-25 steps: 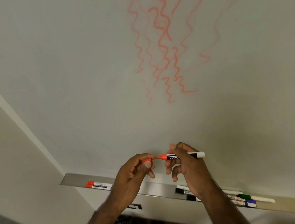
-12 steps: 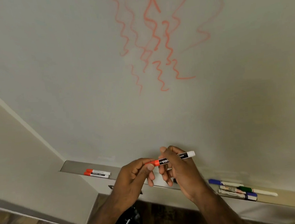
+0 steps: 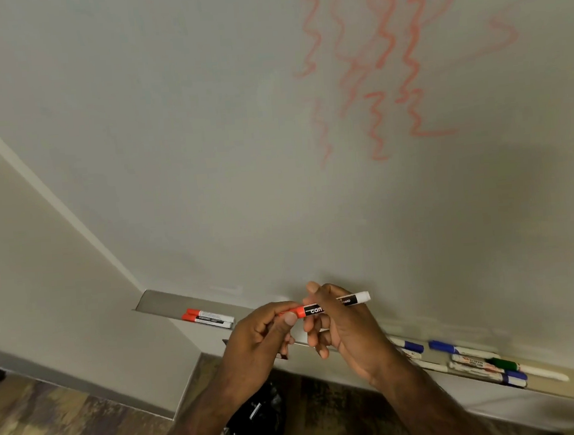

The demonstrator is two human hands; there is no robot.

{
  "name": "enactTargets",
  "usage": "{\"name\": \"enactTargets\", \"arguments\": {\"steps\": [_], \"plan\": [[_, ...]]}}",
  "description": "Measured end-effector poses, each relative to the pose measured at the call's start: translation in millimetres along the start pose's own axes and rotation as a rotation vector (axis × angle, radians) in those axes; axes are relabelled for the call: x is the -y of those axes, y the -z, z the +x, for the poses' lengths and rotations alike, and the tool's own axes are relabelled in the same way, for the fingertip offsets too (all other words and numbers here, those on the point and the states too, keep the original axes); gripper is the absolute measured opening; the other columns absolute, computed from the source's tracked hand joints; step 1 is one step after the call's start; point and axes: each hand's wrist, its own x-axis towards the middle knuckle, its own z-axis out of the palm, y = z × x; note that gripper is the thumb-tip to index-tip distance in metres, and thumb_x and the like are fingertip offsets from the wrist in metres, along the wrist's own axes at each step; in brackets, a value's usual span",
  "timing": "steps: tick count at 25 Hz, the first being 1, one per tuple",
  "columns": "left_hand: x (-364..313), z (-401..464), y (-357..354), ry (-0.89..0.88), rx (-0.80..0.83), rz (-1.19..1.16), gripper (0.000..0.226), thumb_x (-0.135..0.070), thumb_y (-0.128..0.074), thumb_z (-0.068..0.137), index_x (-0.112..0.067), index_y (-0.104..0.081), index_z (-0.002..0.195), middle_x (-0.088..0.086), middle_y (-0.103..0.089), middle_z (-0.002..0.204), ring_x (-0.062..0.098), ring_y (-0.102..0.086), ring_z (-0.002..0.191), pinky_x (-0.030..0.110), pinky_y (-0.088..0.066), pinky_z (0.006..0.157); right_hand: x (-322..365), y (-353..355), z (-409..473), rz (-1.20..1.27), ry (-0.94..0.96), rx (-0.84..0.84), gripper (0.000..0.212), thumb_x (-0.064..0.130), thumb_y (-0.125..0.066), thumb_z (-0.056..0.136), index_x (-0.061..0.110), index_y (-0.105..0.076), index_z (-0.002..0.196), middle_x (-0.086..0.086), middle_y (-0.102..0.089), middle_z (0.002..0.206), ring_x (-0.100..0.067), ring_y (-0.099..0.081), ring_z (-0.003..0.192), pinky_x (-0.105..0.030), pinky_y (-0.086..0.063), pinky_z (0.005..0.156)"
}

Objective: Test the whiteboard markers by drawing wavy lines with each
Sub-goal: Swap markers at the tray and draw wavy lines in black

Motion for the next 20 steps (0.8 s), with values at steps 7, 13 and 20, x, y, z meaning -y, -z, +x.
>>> {"name": "enactTargets", "arguments": {"steps": [7, 13, 20], "plan": [[76.2, 3.5, 97.8, 0.18, -0.112, -0.047, 0.026, -0.015, -0.054, 0.108, -0.024, -0.074, 0.122, 0.007, -0.07, 0.103, 0.017, -0.069, 0.084, 0.019, -0.055, 0.08, -60.4, -36.4, 40.9, -0.013, -0.098, -0.055, 0.022, 0.024, -0.075, 0.094, 0.007, -0.076, 0.107, -0.016, -0.073, 0.09, -0.026, -0.066, 0.076, -0.035, -0.052, 0.057], [144.5, 33.6, 165.5, 0.305, -0.167, 0.095, 0.025, -0.018, -0.06, 0.106, -0.03, -0.073, 0.125, 0.001, -0.072, 0.112, 0.017, -0.07, 0.099, 0.038, -0.061, 0.091, -114.0, -89.4, 96.2, -0.313, -0.112, -0.164, 0.022, 0.015, -0.074, 0.098, 0.025, -0.071, 0.118, -0.004, -0.079, 0.102, -0.016, -0.075, 0.081, -0.028, -0.06, 0.065], [195.4, 82.7, 202.6, 0.375, -0.119, 0.338, 0.032, -0.019, -0.062, 0.106, -0.011, -0.068, 0.136, 0.005, -0.07, 0.13, 0.019, -0.065, 0.115, 0.03, -0.05, 0.104, -175.5, -122.1, 165.6, -0.53, -0.047, -0.463, 0.014, 0.018, -0.088, 0.085, 0.014, -0.081, 0.097, 0.003, -0.079, 0.086, -0.011, -0.074, 0.078, -0.016, -0.054, 0.067]]}}
